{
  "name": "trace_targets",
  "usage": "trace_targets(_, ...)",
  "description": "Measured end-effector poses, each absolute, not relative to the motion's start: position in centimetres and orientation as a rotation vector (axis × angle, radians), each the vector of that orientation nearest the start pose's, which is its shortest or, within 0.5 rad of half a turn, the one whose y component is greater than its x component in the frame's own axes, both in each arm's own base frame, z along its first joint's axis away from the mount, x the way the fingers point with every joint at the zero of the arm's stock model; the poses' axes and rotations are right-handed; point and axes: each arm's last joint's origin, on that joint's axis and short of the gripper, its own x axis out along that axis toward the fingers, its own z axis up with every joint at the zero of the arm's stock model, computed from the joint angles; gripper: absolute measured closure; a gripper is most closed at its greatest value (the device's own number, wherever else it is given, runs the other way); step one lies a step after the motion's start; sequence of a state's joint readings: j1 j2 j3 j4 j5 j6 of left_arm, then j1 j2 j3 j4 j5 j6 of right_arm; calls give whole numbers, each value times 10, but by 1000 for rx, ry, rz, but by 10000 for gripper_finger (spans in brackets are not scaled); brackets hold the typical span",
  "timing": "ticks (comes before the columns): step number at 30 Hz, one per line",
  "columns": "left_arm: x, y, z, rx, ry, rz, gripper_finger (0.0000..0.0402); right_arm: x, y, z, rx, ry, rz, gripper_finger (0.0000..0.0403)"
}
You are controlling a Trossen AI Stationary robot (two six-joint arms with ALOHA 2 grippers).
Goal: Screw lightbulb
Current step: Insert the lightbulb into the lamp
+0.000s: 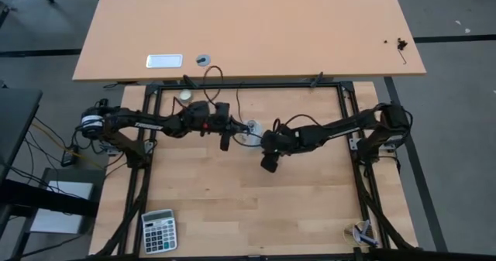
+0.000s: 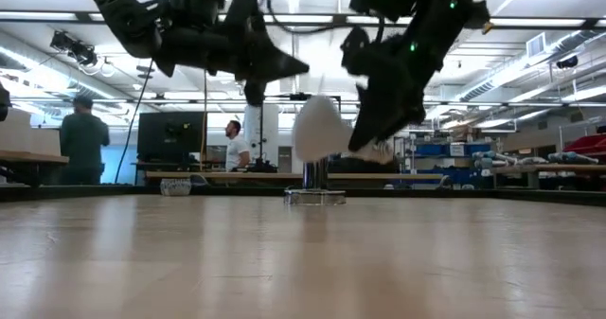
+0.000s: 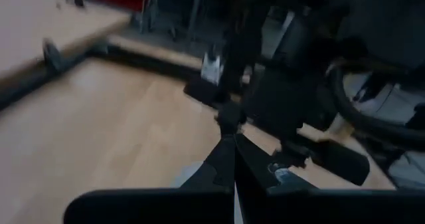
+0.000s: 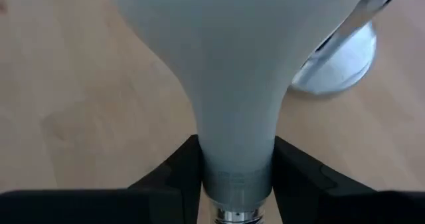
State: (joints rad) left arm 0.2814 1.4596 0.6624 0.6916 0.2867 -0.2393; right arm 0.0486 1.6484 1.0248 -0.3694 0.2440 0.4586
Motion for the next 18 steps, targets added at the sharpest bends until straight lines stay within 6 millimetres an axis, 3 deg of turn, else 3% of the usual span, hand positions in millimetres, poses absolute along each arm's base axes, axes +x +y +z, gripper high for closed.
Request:
trace_targets(7,269,88,259,-198,-51,30,398,309,6,240,218,751,-422,254)
trace_targets(12,266,93,262,-205,-68,-22,398,303,-1,279,172,513,-435,254)
trace_targets(18,266,96,265,-203,-113,-10,399,305,-18,290,95,418,-458,254)
